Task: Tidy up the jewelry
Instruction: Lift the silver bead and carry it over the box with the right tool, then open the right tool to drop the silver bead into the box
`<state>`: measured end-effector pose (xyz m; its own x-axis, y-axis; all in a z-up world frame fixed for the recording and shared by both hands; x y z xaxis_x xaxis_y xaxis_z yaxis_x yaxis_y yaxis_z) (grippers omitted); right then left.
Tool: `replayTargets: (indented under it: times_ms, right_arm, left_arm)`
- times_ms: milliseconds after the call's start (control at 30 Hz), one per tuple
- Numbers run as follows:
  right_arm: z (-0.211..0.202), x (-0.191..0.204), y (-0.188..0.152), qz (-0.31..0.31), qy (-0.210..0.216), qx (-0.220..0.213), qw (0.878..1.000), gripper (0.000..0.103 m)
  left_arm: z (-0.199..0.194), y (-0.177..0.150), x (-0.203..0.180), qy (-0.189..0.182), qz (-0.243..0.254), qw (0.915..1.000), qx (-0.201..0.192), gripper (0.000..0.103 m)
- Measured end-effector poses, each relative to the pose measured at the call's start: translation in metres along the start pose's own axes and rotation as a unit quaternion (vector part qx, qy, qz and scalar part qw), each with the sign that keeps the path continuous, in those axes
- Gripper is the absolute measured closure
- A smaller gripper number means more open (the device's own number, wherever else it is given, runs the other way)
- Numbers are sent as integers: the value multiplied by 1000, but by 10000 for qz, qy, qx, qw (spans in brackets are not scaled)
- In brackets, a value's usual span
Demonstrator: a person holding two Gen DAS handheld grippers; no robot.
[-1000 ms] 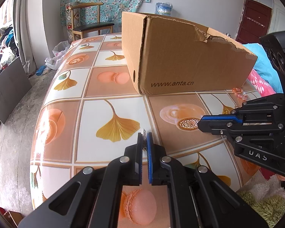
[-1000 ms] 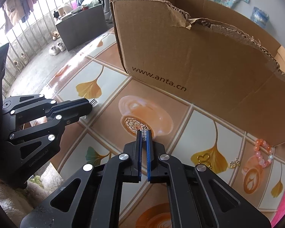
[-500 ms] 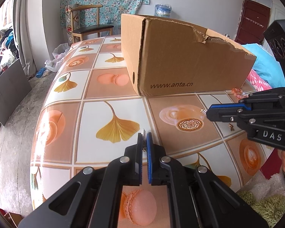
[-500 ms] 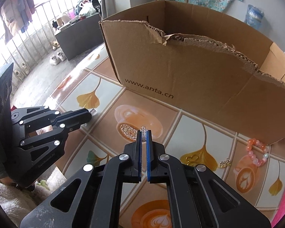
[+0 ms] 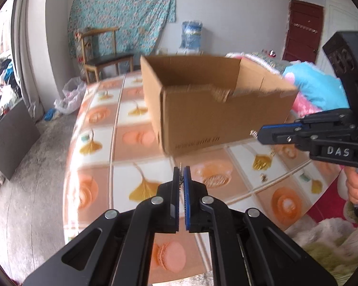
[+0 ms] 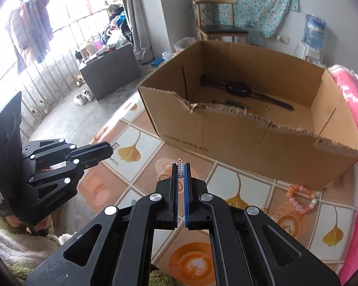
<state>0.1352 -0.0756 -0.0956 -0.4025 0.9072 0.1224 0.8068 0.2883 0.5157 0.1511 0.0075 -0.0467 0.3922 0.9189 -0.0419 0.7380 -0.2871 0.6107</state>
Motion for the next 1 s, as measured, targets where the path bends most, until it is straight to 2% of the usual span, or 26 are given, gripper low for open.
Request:
replayTargets:
  times_ms: [133, 233, 300, 367, 500, 600, 667, 733, 800, 933, 1000]
  right_arm:
    - [-42, -7, 26, -56, 147, -488, 9987, 101]
    - [-69, -20, 51, -143, 199, -860, 9960, 101]
    - [-77, -33, 70, -234, 181, -995, 9946, 101]
    - [-73, -54, 89, -307, 126, -949, 9949, 101]
    - [-39, -94, 114, -193, 390, -273, 9987, 101]
    - [-2, -122, 123, -82, 539, 458, 9975, 101]
    - [22, -139, 125, -27, 475, 923, 9946, 101]
    - [35, -145, 124, -19, 489, 1200, 9916, 101]
    - [47, -153, 121, -84, 393, 1481, 9881, 101]
    - [56, -168, 117, -106, 267, 1771, 9838, 101]
    - [58, -173, 114, -126, 186, 1889, 9817, 101]
  left_arm:
    - [-44, 48, -12, -229, 301, 9976, -575, 100]
    - [-61, 89, -23, -493, 563, 9934, -869, 100]
    - [-58, 114, -28, -717, 656, 9914, -877, 100]
    - [-42, 136, -33, -901, 769, 9905, -699, 100]
    - [19, 171, -40, -1232, 823, 9885, 308, 100]
    - [67, 183, -52, -1538, 766, 9779, 1189, 100]
    - [96, 186, -58, -1831, 615, 9658, 1732, 100]
    - [126, 184, -65, -2042, 382, 9507, 2304, 100]
    - [148, 181, -77, -2204, 265, 9370, 2698, 100]
    - [178, 175, -99, -2365, 98, 9140, 3295, 100]
    - [191, 175, -105, -2359, -10, 9076, 3472, 100]
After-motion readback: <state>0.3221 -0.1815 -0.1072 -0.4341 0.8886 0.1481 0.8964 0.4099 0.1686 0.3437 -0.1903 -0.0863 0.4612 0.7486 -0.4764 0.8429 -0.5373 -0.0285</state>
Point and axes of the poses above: each gripper's, at about its wrist camera, not at the fingertips, and z roughly the way its jaws point, x to its left, y to its top, the point moved 10 cm from there along z, roughly the way its jaws point, and after that the axes turned 12 degrees about x, right-handed, at the moved point
